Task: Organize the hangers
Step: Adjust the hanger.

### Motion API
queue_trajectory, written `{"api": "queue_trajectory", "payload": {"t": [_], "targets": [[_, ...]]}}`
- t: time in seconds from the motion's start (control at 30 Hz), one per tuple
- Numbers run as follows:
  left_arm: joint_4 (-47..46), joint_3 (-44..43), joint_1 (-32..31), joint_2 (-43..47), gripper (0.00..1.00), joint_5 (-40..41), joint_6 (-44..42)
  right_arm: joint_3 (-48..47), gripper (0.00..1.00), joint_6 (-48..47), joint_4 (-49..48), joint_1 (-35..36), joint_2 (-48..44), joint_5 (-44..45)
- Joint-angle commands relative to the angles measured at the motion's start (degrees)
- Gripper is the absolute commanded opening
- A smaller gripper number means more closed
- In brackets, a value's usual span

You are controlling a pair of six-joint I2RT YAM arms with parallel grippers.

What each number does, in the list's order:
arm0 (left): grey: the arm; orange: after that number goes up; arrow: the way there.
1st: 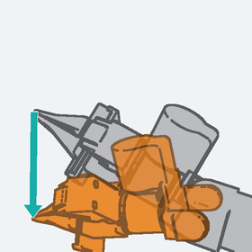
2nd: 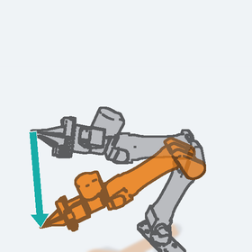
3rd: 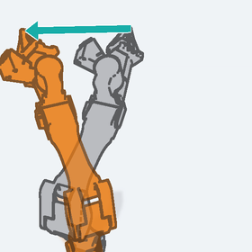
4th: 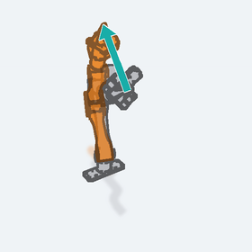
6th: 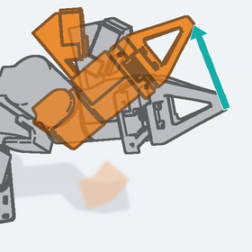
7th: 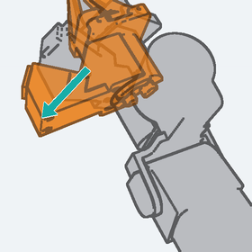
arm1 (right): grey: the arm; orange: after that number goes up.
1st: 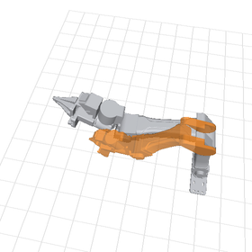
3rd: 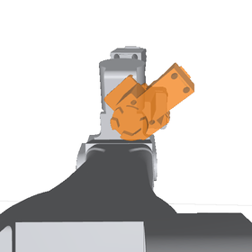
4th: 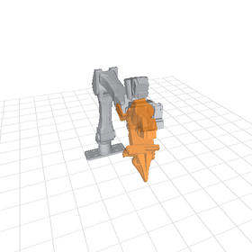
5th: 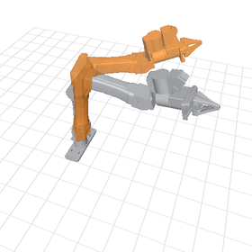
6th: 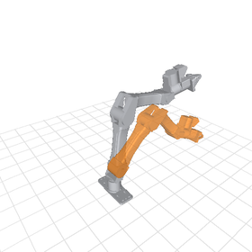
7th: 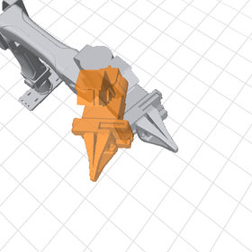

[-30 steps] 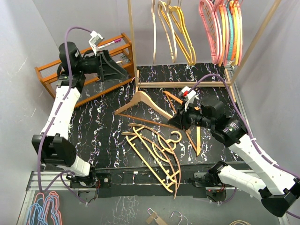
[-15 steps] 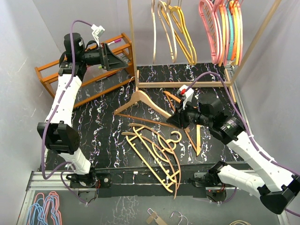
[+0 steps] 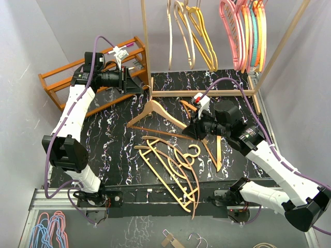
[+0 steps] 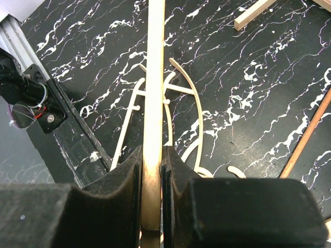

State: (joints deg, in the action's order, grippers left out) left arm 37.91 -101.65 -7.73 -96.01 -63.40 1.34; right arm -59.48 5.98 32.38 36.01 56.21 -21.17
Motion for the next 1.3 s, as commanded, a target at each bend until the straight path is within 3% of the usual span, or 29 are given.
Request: {"api": "queue_trajectory", "payload": {"t": [0.0,0.17,0.33,0.43,0.5,0.57,0.63,0.77,0.93,1.03,1.27], "targets": [[-1.42,3.49,-0.38,5.16,0.15,-1.50,-4.35,-2.05,0.08,-0.93,-6.99,0.35,-0.60,-2.27],[0.62,2.27,-0.43,3.55,0.24,-5.41,-7.84,-1.47,0.08,-0.44,-7.78,0.33,-0.53,-3.64],[1.49,2.07,-0.43,2.50,0.16,-5.31,-10.76,-1.02,0.08,-0.29,-8.26,0.37,-0.74,-5.63],[2.29,1.98,-0.45,2.14,0.17,-4.17,-12.08,-0.73,0.08,-0.22,-7.83,0.37,-0.81,-6.63],[2.74,2.06,-0.45,2.04,0.27,-2.15,-12.90,-0.85,0.08,-0.22,-7.44,0.35,-1.03,-6.27],[4.95,1.58,-0.39,1.91,0.54,0.11,-15.35,-1.72,0.08,-0.30,-6.40,0.33,-1.44,-3.27],[7.62,1.27,-0.33,2.46,0.70,2.92,-17.65,-3.98,0.08,-1.40,-3.61,0.32,-1.68,0.85],[10.34,3.30,-0.37,6.79,0.87,11.27,-21.98,-9.55,0.08,-4.23,2.85,0.30,-0.66,9.30],[9.76,7.95,-0.27,14.94,0.91,23.93,-26.00,-14.57,0.08,-5.31,4.93,0.37,-0.69,16.33],[9.83,8.90,-0.09,16.58,0.91,30.66,-23.83,-18.55,0.08,-4.98,3.78,0.31,0.12,18.82],[7.20,13.14,0.08,20.82,0.90,33.48,-19.89,-28.25,0.08,-3.32,3.74,0.36,4.87,33.01]]}}
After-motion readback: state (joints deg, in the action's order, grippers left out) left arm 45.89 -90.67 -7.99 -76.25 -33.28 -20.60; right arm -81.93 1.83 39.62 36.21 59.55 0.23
